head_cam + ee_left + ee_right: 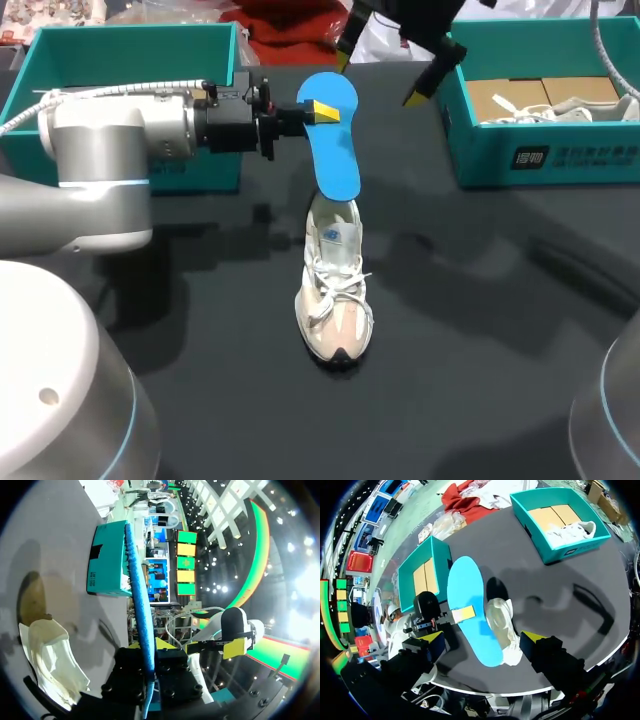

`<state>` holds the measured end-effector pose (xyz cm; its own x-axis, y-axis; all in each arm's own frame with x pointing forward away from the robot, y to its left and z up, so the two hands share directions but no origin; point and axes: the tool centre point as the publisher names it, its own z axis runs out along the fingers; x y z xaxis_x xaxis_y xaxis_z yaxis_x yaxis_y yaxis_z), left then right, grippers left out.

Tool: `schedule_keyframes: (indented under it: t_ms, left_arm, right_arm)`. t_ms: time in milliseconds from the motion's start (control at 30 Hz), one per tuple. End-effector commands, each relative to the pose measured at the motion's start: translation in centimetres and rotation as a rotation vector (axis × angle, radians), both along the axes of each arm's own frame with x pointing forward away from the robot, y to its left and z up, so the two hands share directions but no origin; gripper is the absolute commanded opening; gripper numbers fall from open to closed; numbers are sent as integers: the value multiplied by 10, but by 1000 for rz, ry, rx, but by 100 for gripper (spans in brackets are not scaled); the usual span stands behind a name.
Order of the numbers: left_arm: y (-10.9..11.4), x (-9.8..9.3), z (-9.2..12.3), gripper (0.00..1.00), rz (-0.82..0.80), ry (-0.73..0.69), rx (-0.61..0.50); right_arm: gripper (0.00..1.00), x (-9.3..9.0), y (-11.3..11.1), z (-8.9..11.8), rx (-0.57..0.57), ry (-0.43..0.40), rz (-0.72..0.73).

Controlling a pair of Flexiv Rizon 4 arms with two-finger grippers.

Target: Take the shoe out of the shoebox, open the shoe tongue, remove and reinsert the insole, then place the shoe into the shoebox

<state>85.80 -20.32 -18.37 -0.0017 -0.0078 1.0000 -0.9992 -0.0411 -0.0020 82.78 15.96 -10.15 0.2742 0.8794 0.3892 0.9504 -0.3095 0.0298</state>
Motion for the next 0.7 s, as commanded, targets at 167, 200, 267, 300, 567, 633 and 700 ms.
schedule_keyframes:
  t_ms: [167,200,267,300,567,633,700]
  left_arm:
    - [0,0,0,0,-1,0,2]
    - [0,0,0,0,-1,0,2]
    - [0,0,0,0,-1,0,2]
    - [0,0,0,0,-1,0,2]
    - [0,0,0,0,-1,0,2]
    - [0,0,0,0,-1,0,2]
    - [0,0,0,0,-1,0,2]
  right_arm:
    - [100,-7,-17,-14,384,-93,-3]
    - [100,-7,-18,-14,398,-98,-1]
    - [100,-8,-21,-17,436,-103,-2]
    - [100,-8,-22,-18,452,-106,-1]
    - [100,-11,-31,-30,579,-118,-5]
    - [100,-12,-34,-34,611,-118,-11]
    - [100,-12,-36,-38,652,-122,-13]
